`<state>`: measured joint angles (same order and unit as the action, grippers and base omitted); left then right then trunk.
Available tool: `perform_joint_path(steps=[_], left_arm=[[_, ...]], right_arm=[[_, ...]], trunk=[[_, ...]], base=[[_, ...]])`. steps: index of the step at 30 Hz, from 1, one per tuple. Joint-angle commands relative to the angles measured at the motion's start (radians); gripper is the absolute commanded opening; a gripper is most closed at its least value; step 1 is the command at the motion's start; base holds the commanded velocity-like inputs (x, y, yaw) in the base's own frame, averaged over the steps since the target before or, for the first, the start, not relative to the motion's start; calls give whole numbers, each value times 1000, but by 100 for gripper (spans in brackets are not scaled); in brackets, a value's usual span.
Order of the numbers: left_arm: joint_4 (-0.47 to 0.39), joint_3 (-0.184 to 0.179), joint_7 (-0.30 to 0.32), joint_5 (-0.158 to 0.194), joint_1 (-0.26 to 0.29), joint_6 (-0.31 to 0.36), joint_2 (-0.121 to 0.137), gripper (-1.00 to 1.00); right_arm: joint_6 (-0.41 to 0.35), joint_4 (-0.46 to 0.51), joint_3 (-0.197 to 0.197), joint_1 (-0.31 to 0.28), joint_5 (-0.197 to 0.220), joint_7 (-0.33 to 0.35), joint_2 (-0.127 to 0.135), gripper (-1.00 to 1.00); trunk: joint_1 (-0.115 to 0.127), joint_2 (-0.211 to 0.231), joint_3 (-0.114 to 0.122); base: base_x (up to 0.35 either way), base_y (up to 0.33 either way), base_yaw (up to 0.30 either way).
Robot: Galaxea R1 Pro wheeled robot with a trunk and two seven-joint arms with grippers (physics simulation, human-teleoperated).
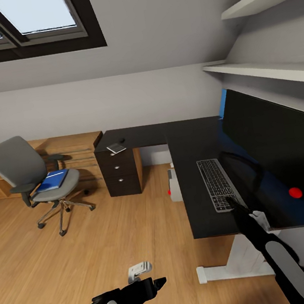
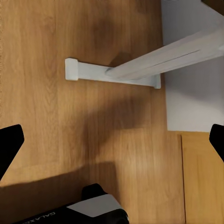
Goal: In the bedroom, organize the workspace by keeping the computer under the desk, ensuring the monitor is on the desk, placing the keyboard on the desk next to the monitor, placing the mouse on the desk next to the keyboard, moving the folder from the swivel chair onto the desk next to the mouse, stacking the notebook on top of the folder with the pen on top of the notebook, and positioning the swivel chair next to the desk.
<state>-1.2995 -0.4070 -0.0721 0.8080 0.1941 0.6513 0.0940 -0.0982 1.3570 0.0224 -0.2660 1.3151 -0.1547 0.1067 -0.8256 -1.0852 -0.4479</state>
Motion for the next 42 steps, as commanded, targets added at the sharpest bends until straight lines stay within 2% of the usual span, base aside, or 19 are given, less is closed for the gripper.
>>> perform_joint_path(steps=[1,4,5,8,11,12,13,15,17,21,26,32,42], left_arm=[[-1,-1,-8,10,1,2,1,100],[-1,0,-9,10,1,2,2,100],[-1,1,-9,10,1,2,2,100],[-1,2,-11,10,1,2,1,100],[-1,2,-14,10,1,2,2,100],[0,3,-16,9,1,1,2,100],[0,4,-19,9,1,1,2,100],[6,6,-32,7,1,-1,4,100],[18,12,-61,5,1,-10,7,100],[44,40,-137,0,1,-41,8,100],[55,70,-198,-2,1,-67,7,100],[58,82,-226,-3,1,-78,6,100],[58,83,-230,-3,1,-80,4,100]], right_arm=[[-4,11,-14,-1,-10,-8,0,100],[-3,38,-51,-1,-77,-21,0,100],[-3,55,-72,-1,-137,-39,0,100],[-6,75,-116,-1,-250,-71,-1,100],[-12,84,-184,-1,-381,-96,-1,100],[-16,87,-229,-1,-466,-106,-1,100],[-18,89,-246,-1,-503,-109,-1,100],[-19,92,-272,-1,-561,-114,-2,100],[-20,94,-288,-1,-597,-116,-2,100],[-23,95,-308,-1,-634,-115,-2,100],[-21,91,-327,0,-653,-99,0,100],[-22,87,-347,0,-664,-68,-1,100],[-20,86,-387,1,-664,-51,2,100]], trunk=[[4,6,2],[15,27,11],[19,34,15],[31,55,24],[42,76,33],[46,83,36],[50,90,40],[57,104,46],[65,118,52],[80,146,65],[100,181,80],[123,223,99],[123,223,99]], base=[[0,0,0],[0,0,0],[0,0,0],[0,0,0],[0,0,0],[0,0,0],[0,0,0],[0,0,0],[0,0,0],[0,0,0],[0,0,0],[0,0,0],[0,0,0]])
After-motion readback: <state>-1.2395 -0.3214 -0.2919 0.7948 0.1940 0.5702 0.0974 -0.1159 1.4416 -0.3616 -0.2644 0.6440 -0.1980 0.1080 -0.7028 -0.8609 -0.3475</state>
